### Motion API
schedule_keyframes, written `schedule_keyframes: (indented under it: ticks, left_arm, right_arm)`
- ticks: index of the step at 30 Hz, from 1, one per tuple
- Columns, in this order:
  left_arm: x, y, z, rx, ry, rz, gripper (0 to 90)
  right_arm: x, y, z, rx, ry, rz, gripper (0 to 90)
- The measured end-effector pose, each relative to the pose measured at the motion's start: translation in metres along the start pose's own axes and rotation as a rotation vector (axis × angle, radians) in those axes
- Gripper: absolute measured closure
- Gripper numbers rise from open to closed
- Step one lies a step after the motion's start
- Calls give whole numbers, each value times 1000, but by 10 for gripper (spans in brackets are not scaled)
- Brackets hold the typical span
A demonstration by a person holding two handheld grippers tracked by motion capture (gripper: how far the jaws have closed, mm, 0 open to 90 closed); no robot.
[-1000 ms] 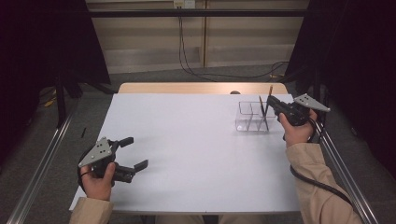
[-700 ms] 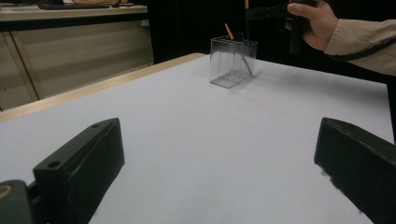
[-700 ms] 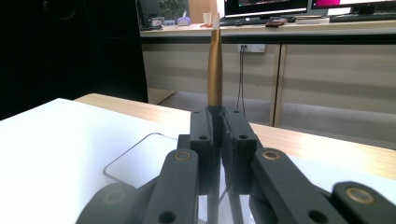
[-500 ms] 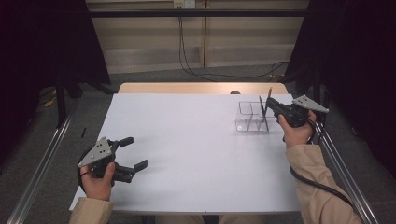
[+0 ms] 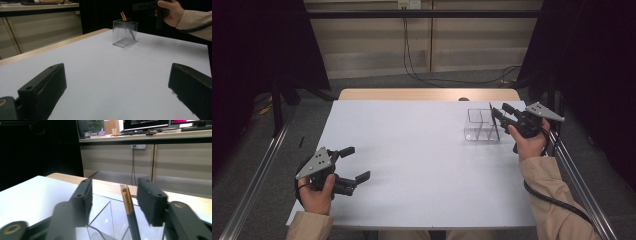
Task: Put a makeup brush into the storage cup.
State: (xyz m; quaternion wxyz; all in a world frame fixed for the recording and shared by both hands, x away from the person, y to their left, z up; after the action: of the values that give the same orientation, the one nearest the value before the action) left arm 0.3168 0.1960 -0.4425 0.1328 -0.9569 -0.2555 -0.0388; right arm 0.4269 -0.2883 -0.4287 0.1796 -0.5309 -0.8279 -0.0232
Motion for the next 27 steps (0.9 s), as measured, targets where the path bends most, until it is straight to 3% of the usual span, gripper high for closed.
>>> schedule_keyframes:
  ticks: [8, 27]
  left_arm:
    - [0, 0, 0, 3, 4, 1, 14]
    - [0, 2, -1, 1, 5, 4, 14]
  right_arm:
    - [6, -3, -1, 15, -2, -28, 283]
    - [12, -9, 0, 34, -48, -38, 155]
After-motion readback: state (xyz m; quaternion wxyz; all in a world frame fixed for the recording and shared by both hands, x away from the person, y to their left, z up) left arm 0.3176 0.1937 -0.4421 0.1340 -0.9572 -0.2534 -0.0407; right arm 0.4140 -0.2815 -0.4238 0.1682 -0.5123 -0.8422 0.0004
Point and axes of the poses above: each handheld gripper's, and its own axes: y roughly forward along the jaws, z roughly out of its underside, x roughly to its left, the point moved 7 cm from there along y, roughly forward along the jaws, and after that the axes turned 11 degrees about y, right-handed, at the moved point
